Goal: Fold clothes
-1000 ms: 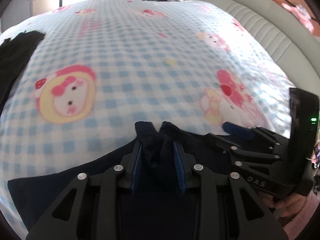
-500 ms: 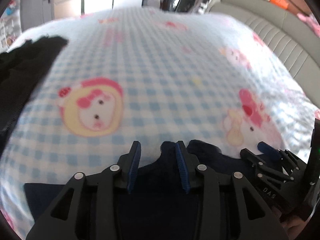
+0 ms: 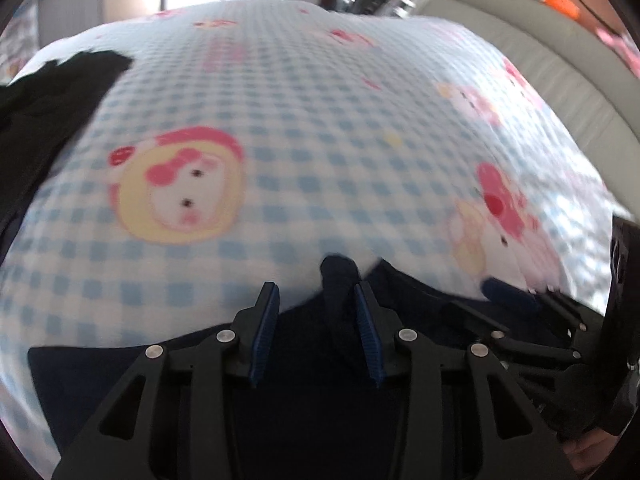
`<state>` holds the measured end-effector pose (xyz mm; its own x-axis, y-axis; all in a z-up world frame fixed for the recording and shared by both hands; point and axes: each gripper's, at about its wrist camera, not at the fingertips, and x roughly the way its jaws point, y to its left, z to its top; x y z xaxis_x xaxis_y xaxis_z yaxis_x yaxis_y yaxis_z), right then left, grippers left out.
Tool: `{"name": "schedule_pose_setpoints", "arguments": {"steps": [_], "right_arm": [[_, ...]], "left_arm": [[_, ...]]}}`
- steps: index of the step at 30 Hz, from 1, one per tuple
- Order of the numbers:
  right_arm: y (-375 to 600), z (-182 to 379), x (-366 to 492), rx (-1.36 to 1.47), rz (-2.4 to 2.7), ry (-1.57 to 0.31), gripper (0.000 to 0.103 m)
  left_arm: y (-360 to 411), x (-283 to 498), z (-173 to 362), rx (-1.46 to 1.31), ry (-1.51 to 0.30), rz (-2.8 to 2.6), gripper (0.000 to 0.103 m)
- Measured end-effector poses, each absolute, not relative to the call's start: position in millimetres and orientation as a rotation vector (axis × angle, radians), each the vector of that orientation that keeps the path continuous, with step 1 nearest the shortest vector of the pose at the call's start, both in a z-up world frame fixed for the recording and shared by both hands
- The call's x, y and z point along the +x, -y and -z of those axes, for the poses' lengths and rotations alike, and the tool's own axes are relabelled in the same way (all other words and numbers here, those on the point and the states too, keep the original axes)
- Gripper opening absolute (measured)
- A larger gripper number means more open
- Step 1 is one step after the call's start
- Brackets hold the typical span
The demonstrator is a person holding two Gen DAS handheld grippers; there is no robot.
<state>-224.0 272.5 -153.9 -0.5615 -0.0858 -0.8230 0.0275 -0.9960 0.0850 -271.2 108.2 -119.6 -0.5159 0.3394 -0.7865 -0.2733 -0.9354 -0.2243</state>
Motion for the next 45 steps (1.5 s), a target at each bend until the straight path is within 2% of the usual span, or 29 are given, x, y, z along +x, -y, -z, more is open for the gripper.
{"name": "schedule_pose_setpoints", "arguments": {"steps": [7,11,15,17,22,26,32,39,45], "right_arm": [[-264.8,124.0,-217.3,1.269,2.665,0.147,0.059],[-233.0,123.5,-225.6,1.246,2.584,0.036,0.059],[-224.5,141.4,-243.9,1.340,2.577,0.010,0.059],[-233.9,146.6,-249.3,1.365,2.602,0.048,0.059],[-270.7,136.8,-244.2,1.292,2.699,0.309,0.059],[-288.4,108.7,-222.2,1.199,2.659,0.430,0.059],[-313.7,75.6,-153.7,1.238,2.637,0.388,0.059],[-315.5,102.7,-56.2,1.368,2.649,0.365,0.059],[-301.1,124.3,-6.6,1.454,2.703,0.302,0.059]], "left_arm": [[-84.1,-243.5,99.0,-1.205,0.210,-2.482,0.042],[-85.2,-240.8,106.5,-1.237,0.178,-2.460,0.042],[-89.3,-244.1,118.8,-1.293,0.161,-2.422,0.042],[-91.9,-243.7,123.4,-1.302,0.143,-2.408,0.042],[-92.7,-235.0,117.1,-1.296,0.128,-2.403,0.042],[-90.9,-217.3,95.1,-1.266,0.105,-2.413,0.042],[-86.5,-158.5,87.5,-1.293,0.111,-2.356,0.042],[-95.4,-91.1,104.5,-1.319,0.067,-2.325,0.042],[-114.2,-60.3,108.4,-1.296,0.009,-2.254,0.042]]}}
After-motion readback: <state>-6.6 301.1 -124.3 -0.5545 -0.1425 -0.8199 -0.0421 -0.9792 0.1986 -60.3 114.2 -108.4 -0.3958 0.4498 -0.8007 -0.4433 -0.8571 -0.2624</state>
